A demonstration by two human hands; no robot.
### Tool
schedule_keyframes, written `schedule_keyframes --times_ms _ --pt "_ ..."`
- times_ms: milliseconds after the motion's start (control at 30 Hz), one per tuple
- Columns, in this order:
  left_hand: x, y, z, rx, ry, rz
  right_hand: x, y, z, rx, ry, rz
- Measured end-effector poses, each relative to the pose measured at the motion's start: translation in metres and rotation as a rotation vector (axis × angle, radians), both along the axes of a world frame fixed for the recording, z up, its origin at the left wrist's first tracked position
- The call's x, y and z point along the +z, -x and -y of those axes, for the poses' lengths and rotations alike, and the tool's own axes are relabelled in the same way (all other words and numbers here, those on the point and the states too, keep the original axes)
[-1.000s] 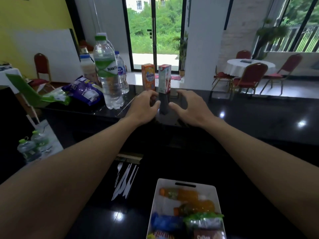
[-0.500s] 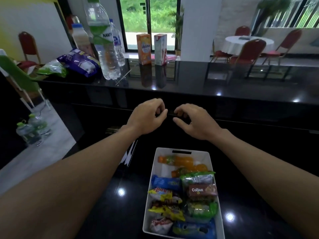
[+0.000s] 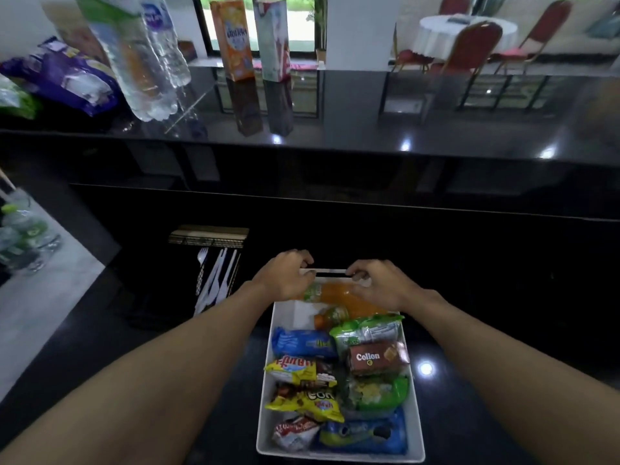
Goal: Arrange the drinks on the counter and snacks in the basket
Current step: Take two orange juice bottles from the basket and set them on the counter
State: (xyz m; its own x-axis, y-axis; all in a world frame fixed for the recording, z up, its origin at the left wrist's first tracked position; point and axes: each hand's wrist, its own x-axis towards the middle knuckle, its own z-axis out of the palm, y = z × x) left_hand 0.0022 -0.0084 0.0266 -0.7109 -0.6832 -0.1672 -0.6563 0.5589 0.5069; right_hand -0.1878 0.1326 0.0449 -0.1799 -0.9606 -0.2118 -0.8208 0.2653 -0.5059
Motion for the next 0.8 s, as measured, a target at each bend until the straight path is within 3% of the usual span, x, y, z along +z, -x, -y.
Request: schedule_keyframes --times_ms 233,433,667,800 --pt "-0.056 0.006 0.004 -0.073 0.026 0.309 -0.049 0.006 0.011 0.068 -0.281 -0.116" --pt "-0.064 0.013 -0.001 -0.201 0.255 0.529 -0.065 0.011 0.023 0.079 -0.386 -0.168" --pt "-0.070 0.012 -0.008 -0.251 0.393 0.649 -0.083 0.011 0.022 0.071 -0.454 -0.210" --pt "-0.072 0.012 -0.008 -0.285 0.418 0.623 -0.085 0.008 0.022 0.064 -0.444 -0.220"
